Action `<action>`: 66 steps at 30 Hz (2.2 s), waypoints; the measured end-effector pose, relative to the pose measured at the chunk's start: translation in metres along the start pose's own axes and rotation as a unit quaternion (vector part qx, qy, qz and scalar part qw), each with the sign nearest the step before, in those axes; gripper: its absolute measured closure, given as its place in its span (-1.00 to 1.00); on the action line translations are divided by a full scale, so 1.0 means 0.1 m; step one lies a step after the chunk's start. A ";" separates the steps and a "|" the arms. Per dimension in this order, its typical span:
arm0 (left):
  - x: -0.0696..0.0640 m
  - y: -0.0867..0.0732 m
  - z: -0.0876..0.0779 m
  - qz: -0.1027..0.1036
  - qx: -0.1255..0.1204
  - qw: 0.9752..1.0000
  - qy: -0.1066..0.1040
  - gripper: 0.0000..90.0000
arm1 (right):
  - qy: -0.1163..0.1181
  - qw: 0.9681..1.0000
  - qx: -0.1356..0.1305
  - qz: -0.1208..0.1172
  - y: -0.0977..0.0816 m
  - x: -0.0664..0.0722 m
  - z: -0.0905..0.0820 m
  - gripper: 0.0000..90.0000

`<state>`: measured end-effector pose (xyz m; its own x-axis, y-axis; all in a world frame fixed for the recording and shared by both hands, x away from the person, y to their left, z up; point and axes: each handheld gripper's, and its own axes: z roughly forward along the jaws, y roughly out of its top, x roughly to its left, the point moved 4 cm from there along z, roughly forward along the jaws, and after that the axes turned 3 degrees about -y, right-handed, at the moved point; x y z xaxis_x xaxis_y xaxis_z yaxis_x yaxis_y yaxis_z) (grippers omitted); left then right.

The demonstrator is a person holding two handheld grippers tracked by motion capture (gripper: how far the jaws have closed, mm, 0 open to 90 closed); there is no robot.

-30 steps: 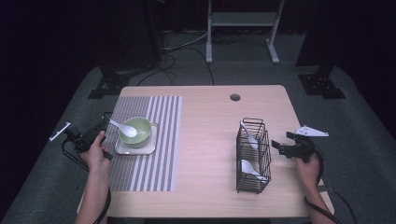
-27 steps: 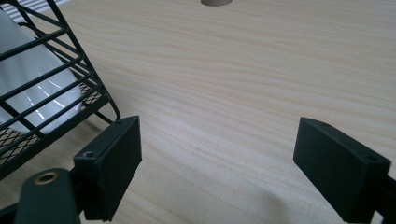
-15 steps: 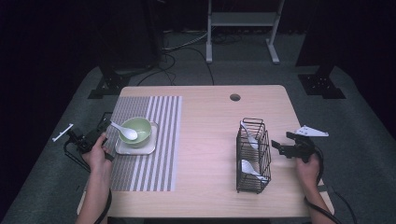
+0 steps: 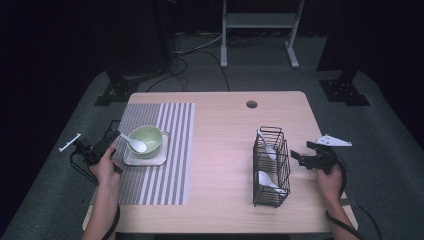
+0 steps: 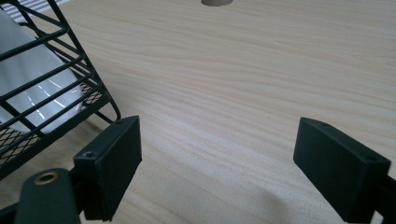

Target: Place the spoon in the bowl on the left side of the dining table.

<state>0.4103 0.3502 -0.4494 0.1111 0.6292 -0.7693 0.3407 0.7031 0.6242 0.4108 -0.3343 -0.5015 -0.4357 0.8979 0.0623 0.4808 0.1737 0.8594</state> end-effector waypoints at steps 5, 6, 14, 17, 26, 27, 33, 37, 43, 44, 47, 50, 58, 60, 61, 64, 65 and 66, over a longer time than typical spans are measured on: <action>0.00 -0.01 0.01 0.007 0.002 1.000 0.003 0.87 | 0.000 1.000 0.000 0.000 0.00 0.00 0.00 -0.69; 0.00 -0.02 0.01 0.007 0.002 1.000 0.003 0.85 | 0.001 1.000 0.000 0.000 0.00 0.00 0.00 -0.69; 0.04 -0.03 0.01 0.009 0.004 1.000 0.012 0.75 | 0.001 1.000 0.000 -0.001 0.00 0.00 0.00 -0.69; 0.04 -0.02 0.01 0.012 0.004 1.000 0.014 0.71 | 0.001 1.000 0.001 -0.001 0.00 0.00 0.00 -0.69; 0.04 -0.01 -0.01 0.025 0.002 0.999 0.022 0.60 | 0.001 1.000 0.000 -0.001 0.00 0.00 0.00 -0.69; 0.04 -0.01 -0.01 0.027 0.002 0.999 0.025 0.59 | 0.001 1.000 0.000 -0.001 0.00 0.00 0.00 -0.69; 0.06 -0.01 -0.03 0.029 -0.001 0.999 0.034 0.52 | 0.001 1.000 0.000 -0.001 0.00 0.00 0.00 -0.69; 0.07 0.00 -0.04 0.030 -0.002 0.999 0.038 0.50 | 0.001 1.000 0.000 0.000 0.00 0.00 0.00 -0.69; 0.02 -0.02 -0.05 0.041 0.003 0.998 0.038 0.50 | 0.001 1.000 -0.001 0.000 0.00 0.00 0.00 -0.69; 0.01 -0.03 -0.05 0.048 0.005 0.998 0.038 0.50 | 0.001 1.000 -0.001 -0.001 0.00 0.00 0.00 -0.69; -0.01 -0.04 -0.07 0.049 0.006 0.998 0.036 0.49 | 0.002 1.000 -0.001 -0.001 0.00 0.00 0.00 -0.69; -0.02 -0.07 -0.10 0.057 0.014 0.998 0.037 0.48 | 0.002 1.000 0.000 0.000 0.00 0.00 0.00 -0.69; -0.11 -0.13 -0.20 0.075 0.030 0.996 0.030 0.43 | 0.002 1.000 0.000 0.000 0.00 0.00 0.00 -0.69; -0.15 -0.15 -0.23 0.082 0.035 0.996 0.027 0.41 | 0.003 1.000 0.000 0.000 0.00 0.00 0.00 -0.69; -0.16 -0.16 -0.24 0.085 0.037 0.995 0.026 0.40 | 0.003 1.000 0.000 0.000 0.00 0.00 0.00 -0.69; -0.22 -0.19 -0.27 0.091 0.042 0.995 0.019 0.36 | 0.003 1.000 0.000 0.000 0.00 0.00 0.00 -0.69; -0.24 -0.20 -0.28 0.094 0.042 0.995 0.016 0.36 | 0.003 1.000 0.000 0.000 0.00 0.00 0.00 -0.69; -0.27 -0.20 -0.29 0.099 0.043 0.994 0.013 0.34 | 0.003 1.000 0.000 0.000 0.00 0.00 0.00 -0.69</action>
<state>0.3731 0.3287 -0.4372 0.1597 0.7620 -0.6276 0.3938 0.5338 0.7483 0.4113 -0.3342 -0.5015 -0.4405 0.8954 0.0653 0.4807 0.1738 0.8595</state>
